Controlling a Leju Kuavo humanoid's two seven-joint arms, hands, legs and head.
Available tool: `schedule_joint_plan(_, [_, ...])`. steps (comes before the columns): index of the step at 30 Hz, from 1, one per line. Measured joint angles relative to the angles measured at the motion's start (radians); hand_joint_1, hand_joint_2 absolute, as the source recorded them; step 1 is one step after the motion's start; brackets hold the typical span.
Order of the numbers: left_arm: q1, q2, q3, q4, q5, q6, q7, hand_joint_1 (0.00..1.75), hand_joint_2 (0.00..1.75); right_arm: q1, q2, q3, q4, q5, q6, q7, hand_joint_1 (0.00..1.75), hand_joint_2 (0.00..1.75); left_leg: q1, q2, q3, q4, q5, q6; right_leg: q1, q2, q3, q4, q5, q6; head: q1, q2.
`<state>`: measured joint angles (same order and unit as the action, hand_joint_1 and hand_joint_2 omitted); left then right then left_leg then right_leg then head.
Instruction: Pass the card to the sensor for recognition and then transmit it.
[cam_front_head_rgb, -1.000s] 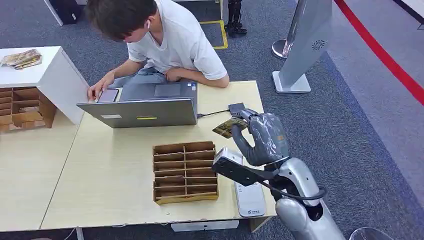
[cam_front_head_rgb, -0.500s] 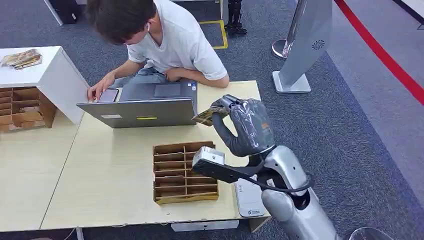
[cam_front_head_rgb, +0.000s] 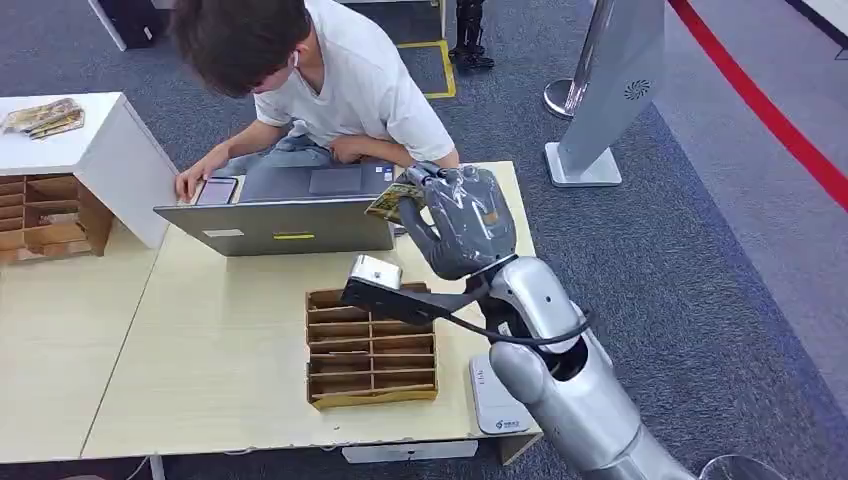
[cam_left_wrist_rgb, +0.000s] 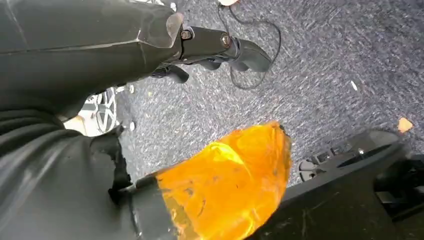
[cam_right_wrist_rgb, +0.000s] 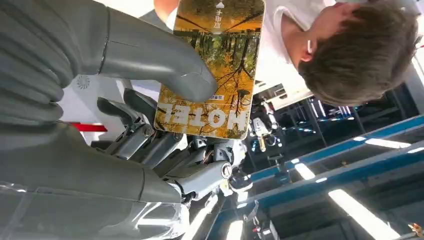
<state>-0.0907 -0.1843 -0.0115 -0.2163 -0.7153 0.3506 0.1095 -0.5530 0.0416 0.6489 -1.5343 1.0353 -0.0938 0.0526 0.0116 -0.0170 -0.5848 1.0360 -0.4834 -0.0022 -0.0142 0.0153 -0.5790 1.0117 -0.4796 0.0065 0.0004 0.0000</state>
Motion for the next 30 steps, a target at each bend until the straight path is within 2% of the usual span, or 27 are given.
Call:
schedule_joint_plan(11, [-0.003, 0.000, -0.019, -0.003, -0.036, -0.018, 0.008, 0.00, 0.00, -0.064, 0.014, -0.032, 0.102, 0.075, -0.001, 0.060, 1.75, 1.75, 0.000, 0.000, 0.000, 0.000, 0.000, 0.000, 0.000, 0.000, 0.000, 0.000, 0.000, 0.000, 0.000, 0.000])
schedule_joint_plan(30, [-0.006, 0.000, -0.019, -0.005, -0.071, -0.041, 0.011, 0.00, 0.00, -0.129, 0.051, -0.081, 0.189, 0.124, 0.021, 0.084, 1.75, 1.75, 0.000, 0.000, 0.000, 0.000, 0.000, 0.000, 0.000, 0.000, 0.000, 0.000, 0.000, 0.000, 0.000, 0.000])
